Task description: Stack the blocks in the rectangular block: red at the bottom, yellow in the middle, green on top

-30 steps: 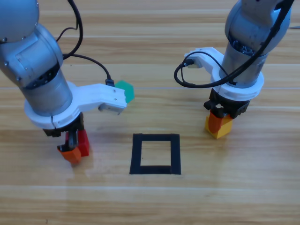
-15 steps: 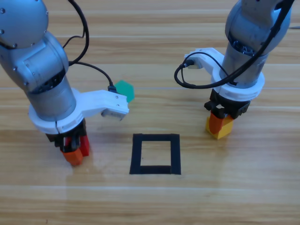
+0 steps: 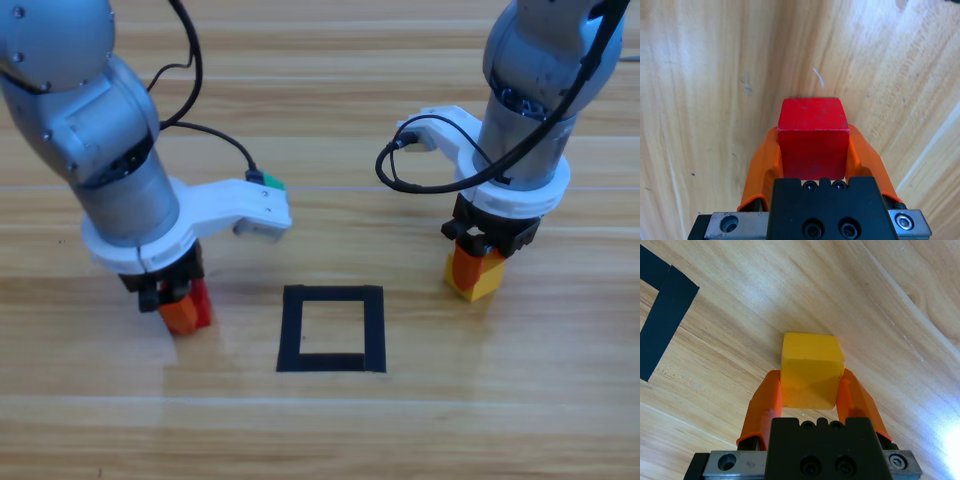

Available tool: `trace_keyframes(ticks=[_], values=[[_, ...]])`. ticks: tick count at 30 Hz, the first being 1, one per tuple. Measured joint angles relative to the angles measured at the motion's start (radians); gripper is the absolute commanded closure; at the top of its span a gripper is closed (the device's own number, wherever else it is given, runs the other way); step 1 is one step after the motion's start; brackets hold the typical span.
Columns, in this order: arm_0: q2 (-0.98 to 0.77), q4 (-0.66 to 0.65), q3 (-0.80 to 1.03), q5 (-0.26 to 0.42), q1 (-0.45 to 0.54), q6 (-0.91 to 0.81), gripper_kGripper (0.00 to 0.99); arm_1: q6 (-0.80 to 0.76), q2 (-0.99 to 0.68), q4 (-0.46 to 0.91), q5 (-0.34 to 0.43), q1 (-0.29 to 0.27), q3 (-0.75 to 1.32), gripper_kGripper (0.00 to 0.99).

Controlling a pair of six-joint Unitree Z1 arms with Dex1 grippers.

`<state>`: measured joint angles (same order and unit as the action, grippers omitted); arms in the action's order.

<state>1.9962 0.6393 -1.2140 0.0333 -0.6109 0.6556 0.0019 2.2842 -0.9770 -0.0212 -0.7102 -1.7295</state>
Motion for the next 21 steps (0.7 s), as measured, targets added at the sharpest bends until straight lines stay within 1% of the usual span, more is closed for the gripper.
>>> trace_keyframes(ticks=[3,5,7,9,11,12,16,21], values=[[0.012,0.005,-0.033,0.000,0.000,-0.029,0.990,-0.001,-0.001,-0.007,0.000,0.000,0.000,0.976],[0.025,0.044,-0.079,0.000,0.000,-0.070,0.990,-0.002,-0.002,-0.014,0.000,0.000,0.000,0.976],[0.056,0.116,-0.162,0.000,0.000,-0.123,0.990,-0.003,-0.003,-0.020,0.000,0.000,0.000,0.976],[0.120,0.226,-0.297,-0.002,0.000,-0.200,0.990,-0.007,-0.004,-0.029,0.000,0.000,0.000,0.976],[0.163,0.289,-0.383,-0.017,0.001,-0.254,0.990,-0.012,-0.005,-0.033,0.000,0.000,0.000,0.976],[0.187,0.313,-0.425,-0.045,0.003,-0.296,0.990,-0.016,-0.005,-0.036,0.000,0.000,0.000,0.976],[0.195,0.330,-0.449,-0.063,0.004,-0.442,0.990,-0.035,-0.007,-0.047,0.000,0.000,0.000,0.976],[0.195,0.352,-0.463,-0.095,0.005,-0.569,0.990,-0.037,-0.019,-0.069,0.000,0.000,0.000,0.975]])
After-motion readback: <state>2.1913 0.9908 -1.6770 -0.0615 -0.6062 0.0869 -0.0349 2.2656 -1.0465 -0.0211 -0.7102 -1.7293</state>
